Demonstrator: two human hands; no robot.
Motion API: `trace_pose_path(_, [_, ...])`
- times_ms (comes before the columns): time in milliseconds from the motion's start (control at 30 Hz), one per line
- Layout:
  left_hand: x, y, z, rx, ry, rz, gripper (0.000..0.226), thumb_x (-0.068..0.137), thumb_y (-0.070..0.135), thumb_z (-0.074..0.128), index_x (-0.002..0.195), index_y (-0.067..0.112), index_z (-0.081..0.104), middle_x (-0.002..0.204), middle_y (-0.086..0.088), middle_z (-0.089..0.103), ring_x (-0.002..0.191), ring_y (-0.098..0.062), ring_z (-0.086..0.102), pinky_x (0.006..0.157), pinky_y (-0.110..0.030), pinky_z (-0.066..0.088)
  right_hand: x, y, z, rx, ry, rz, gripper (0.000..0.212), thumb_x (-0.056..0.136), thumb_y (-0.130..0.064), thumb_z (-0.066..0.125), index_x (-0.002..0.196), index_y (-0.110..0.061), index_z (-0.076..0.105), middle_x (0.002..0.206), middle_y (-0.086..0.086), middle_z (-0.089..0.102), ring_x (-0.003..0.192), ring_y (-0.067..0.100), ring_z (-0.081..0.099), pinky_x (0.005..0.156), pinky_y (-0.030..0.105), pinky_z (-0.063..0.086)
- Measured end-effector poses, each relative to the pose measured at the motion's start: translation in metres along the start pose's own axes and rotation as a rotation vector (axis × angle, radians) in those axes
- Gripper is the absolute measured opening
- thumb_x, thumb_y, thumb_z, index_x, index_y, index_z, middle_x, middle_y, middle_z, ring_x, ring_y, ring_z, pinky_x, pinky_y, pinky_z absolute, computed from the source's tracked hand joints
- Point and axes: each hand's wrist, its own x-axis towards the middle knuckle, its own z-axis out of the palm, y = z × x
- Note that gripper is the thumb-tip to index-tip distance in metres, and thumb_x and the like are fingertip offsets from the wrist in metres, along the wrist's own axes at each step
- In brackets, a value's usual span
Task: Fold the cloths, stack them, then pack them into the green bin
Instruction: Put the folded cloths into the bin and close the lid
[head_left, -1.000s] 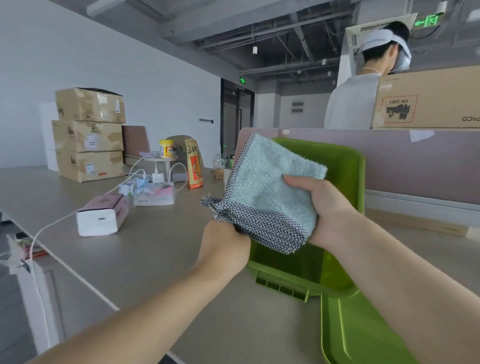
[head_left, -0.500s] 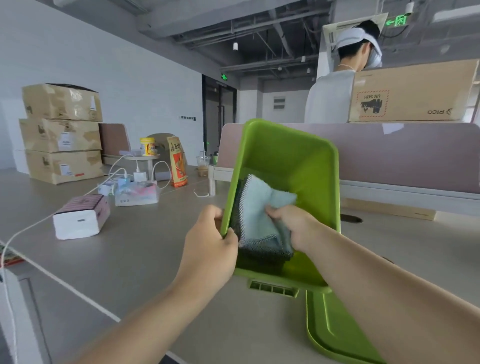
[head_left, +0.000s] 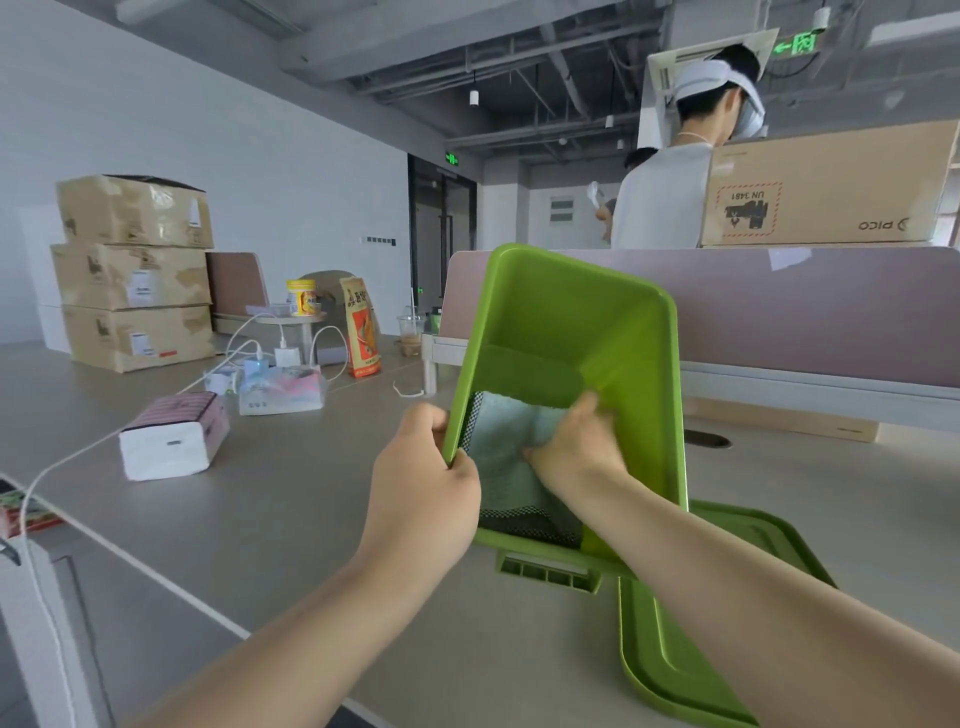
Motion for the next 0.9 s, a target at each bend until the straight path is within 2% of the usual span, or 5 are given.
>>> trace_pose_path(133, [0.003,0.002,0.001,0.007,-0.012,0.001,0.016,0.087,0.002,0.047,0.090,0.017,0.050,0.080,-0.005,0.058,0.060,-0.011,0.049,0.044,-0.011,0.037,-0.013,-0.007,-0.008,-0.246,0.290,-0.529,0.046,0.079,-0.009,0.063,0.121,-0.013,0.045,0.126,0.011,0.040,0.116,0.031,0.042,0.090,0.035,0.042])
trace_pose_path(200, [0.007,0.001,0.002,0.008,-0.004,-0.017,0.016,0.086,0.002,0.047,0.090,0.017,0.051,0.081,-0.005,0.058,0.062,-0.012,0.049,0.045,-0.011,0.037,-0.016,-0.010,-0.009,-0.260,0.105,-0.586,0.018,0.080,-0.005,0.054,0.095,-0.015,0.055,0.109,0.008,0.057,0.101,0.029,0.055,0.075,0.033,0.046])
trace_pose_path(400, [0.014,-0.006,0.005,0.011,0.009,-0.063,0.017,0.086,0.002,0.048,0.093,0.018,0.051,0.083,-0.004,0.058,0.061,-0.013,0.051,0.040,-0.009,0.036,-0.004,0.001,-0.006,-0.445,-0.451,-0.309,0.029,0.084,-0.010,0.059,0.112,-0.009,0.064,0.114,0.011,0.066,0.097,0.024,0.061,0.071,0.027,0.047])
trace_pose_path(733, [0.055,-0.026,0.006,-0.041,0.018,-0.198,0.021,0.074,-0.005,0.048,0.076,0.010,0.062,0.067,-0.005,0.059,0.061,-0.021,0.050,0.050,-0.026,0.033,-0.039,0.002,-0.049,-0.139,-0.139,-0.615,0.041,0.092,-0.041,0.052,0.075,-0.005,0.061,0.065,0.007,0.061,0.058,0.016,0.048,0.059,0.031,0.043])
trace_pose_path(900, [0.083,-0.037,0.015,-0.046,-0.056,-0.285,0.010,0.071,-0.007,0.046,0.072,0.001,0.052,0.066,-0.011,0.042,0.062,-0.021,0.034,0.057,-0.033,0.022,-0.045,0.016,-0.041,-0.297,0.013,-0.789,0.033,0.095,-0.044,0.046,0.117,-0.022,0.056,0.115,-0.006,0.063,0.102,0.019,0.057,0.077,0.025,0.031])
